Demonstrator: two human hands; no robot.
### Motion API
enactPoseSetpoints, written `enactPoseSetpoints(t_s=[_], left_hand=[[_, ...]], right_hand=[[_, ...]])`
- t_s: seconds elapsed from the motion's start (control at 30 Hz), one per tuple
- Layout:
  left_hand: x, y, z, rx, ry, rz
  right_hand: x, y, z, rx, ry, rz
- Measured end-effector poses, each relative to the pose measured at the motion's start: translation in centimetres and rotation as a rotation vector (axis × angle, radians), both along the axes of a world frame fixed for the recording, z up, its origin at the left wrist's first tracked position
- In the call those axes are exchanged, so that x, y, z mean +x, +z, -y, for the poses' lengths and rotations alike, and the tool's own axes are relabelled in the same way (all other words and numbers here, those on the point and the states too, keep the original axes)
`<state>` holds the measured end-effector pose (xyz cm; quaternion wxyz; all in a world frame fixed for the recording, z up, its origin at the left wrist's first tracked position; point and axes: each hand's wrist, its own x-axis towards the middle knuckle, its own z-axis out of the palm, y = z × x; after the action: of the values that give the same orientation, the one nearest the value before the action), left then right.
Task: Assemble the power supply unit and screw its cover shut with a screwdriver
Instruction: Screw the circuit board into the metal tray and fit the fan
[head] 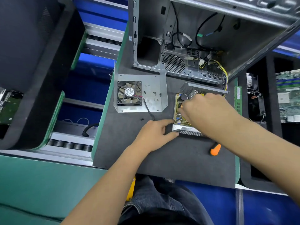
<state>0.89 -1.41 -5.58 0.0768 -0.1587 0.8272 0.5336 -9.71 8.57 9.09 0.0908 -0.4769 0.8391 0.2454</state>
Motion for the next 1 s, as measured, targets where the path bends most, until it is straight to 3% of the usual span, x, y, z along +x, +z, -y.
enactPoseSetpoints(t_s=[0.07, 0.17, 0.23, 0.33, 0.53, 0.73, 0.87, 1.0], left_hand=[[0.3, -0.1, 0.2, 0.084, 0.041, -0.011], [1.1, -0.2, 0.7, 0.447, 0.168, 0.032], [1.6, -0.3, 0.9, 0.619, 0.264, 0.056], [2.2, -0.2, 0.9, 0.725, 0.351, 0.073], [2.7, -0.2, 0.9, 0.838, 0.395, 0.081], [2.7, 0.1, 0.7, 0.769, 0.479, 0.114], [2.5, 0.3, 0.4, 0.780, 0.568, 0.101], [2.1, 0.7, 0.2, 0.934, 0.600, 0.094]], right_hand=[[-0.3, 0.1, -0.8, -0.050, -0.059, 0.094], [-1.0, 0.6, -1.4, -0.151, -0.039, 0.261], [-1.3, 0.5, -1.3, -0.145, -0.004, 0.162], [-0.5, 0.1, -0.8, -0.115, 0.030, 0.003], [0.0, -0.1, -0.8, -0.083, 0.010, 0.157], [0.2, -0.3, -1.6, -0.040, -0.056, -0.026], [0.0, 0.0, -2.3, -0.165, -0.162, 0.336], [0.4, -0.2, -1.7, -0.128, -0.033, 0.030]])
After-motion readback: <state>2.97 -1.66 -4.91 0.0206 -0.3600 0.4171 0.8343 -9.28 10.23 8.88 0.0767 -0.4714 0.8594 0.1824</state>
